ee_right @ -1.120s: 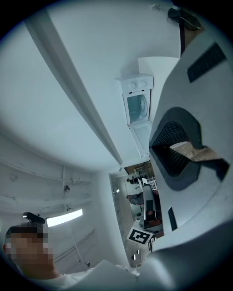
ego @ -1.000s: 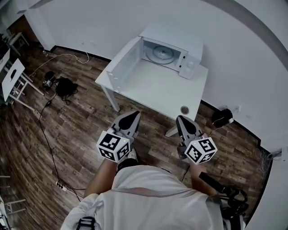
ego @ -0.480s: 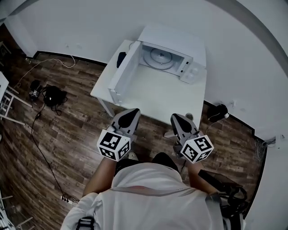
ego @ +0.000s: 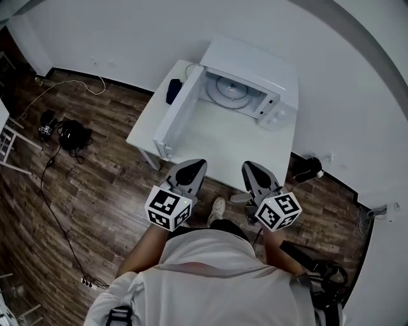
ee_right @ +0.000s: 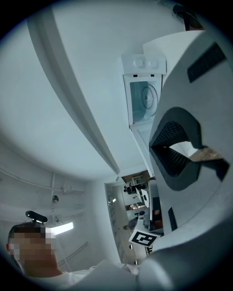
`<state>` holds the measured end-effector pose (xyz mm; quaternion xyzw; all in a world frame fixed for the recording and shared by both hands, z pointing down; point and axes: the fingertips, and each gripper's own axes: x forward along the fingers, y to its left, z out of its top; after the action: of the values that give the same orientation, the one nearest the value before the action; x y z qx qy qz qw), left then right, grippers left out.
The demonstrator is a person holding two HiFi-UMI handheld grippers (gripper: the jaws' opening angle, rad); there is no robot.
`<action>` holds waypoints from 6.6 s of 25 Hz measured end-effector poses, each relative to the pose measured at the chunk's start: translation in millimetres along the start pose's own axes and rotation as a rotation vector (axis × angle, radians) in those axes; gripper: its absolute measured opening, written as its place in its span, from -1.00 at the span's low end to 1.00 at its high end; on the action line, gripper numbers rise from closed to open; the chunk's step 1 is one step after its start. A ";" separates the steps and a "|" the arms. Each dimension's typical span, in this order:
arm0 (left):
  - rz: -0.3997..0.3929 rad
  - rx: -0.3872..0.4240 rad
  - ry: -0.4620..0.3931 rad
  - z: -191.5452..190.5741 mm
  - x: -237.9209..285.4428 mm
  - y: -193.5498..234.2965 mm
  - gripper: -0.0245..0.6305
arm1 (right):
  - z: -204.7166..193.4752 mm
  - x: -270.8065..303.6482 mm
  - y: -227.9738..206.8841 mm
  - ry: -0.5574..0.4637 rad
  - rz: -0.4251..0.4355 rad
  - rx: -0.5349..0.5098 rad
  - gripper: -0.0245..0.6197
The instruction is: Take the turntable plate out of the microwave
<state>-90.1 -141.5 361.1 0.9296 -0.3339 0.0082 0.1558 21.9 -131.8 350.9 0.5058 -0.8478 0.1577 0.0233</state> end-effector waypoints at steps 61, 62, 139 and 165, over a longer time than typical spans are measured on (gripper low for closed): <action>0.075 -1.123 -0.060 -146.9 348.1 210.9 -0.51 | -131.7 258.6 -303.5 -0.082 0.065 1.201 -0.55; 0.078 -1.134 -0.058 -148.9 351.0 214.1 -0.51 | -133.6 262.2 -305.1 -0.083 0.062 1.216 -0.53; -0.067 -1.243 -0.223 -117.4 321.9 184.5 -0.79 | -108.5 258.7 -255.3 -0.098 0.243 1.208 -0.81; -0.003 -1.233 -0.277 -95.5 194.3 75.0 -0.78 | -93.1 135.5 -146.2 -0.025 0.310 1.219 -0.81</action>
<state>22.5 -288.1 496.5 0.6619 -0.2928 -0.3065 0.6182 71.2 -284.1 501.9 0.3012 -0.6693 0.6083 -0.3021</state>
